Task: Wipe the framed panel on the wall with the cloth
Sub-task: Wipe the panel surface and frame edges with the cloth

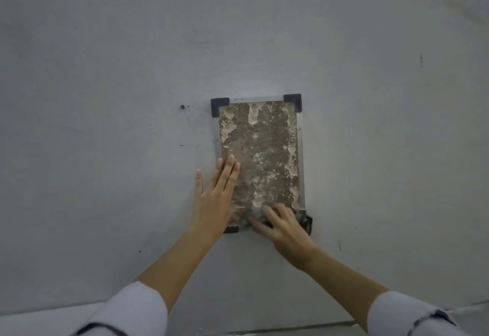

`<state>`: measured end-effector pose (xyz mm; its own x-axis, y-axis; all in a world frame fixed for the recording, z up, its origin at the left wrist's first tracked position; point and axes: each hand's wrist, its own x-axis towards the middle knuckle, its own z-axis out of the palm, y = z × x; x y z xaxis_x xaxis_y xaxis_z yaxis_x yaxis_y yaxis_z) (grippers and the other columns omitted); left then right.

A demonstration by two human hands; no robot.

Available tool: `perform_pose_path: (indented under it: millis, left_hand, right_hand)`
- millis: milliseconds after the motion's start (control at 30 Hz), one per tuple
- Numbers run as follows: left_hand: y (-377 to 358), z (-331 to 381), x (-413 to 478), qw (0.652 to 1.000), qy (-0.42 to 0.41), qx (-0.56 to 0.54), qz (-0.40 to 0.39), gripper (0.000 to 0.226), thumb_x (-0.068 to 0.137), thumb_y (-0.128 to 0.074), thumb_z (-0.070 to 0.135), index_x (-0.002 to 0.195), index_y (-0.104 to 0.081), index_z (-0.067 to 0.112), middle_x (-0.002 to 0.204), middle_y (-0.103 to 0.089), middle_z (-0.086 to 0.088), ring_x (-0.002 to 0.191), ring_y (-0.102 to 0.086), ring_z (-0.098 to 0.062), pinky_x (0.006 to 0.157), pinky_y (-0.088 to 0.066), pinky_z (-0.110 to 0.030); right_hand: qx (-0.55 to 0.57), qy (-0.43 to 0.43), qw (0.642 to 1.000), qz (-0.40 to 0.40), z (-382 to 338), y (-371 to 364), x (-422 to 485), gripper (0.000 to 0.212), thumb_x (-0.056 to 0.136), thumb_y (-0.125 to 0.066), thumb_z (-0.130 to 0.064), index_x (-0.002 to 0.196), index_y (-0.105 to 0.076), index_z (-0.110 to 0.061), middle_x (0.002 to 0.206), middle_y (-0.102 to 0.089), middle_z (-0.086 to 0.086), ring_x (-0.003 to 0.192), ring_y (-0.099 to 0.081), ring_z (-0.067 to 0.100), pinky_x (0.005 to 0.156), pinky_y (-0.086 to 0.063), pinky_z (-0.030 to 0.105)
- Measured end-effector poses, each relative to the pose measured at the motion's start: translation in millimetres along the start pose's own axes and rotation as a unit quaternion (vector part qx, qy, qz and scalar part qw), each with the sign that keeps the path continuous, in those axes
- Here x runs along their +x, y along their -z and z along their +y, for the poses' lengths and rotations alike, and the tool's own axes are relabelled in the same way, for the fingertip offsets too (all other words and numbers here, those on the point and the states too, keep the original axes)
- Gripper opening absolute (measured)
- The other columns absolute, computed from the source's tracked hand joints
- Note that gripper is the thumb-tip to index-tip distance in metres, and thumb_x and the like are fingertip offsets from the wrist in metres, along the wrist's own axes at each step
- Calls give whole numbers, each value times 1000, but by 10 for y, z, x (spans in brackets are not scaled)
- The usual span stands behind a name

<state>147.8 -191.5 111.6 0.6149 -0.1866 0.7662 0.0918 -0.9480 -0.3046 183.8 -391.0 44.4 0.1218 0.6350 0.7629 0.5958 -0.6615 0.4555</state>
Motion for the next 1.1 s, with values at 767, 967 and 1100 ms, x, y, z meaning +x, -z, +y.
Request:
perform_pose_path:
  millis: [767,967,1100]
  left_hand:
    - [-64,-218,-336,993,74,-65,-70,140,57,-75,69,149,24,31,161,14,-2,148,11,-26,114,-7,-60]
    - [-25,-225,-317,992,85,-63,-73,138,59,-78,64,148,25,35,161,16,-4,147,15,-25,114,-6,-61]
    - [-8,-247,-327,993,86,-43,-62,133,66,-82,50,150,20,33,162,12,-6,147,14,-26,114,-6,-61]
  right_hand:
    - [78,-109,989,59,-39,214,731,38,86,-50,-1,121,-61,-14,107,-52,15,91,-44,29,76,-49,41]
    - [64,-57,996,41,-273,-31,549,56,69,-68,6,122,-59,-13,109,-53,13,90,-45,28,72,-50,40]
    - [77,-10,997,-19,-387,-71,272,56,67,-68,8,117,-60,-15,108,-47,10,91,-43,28,65,-47,39]
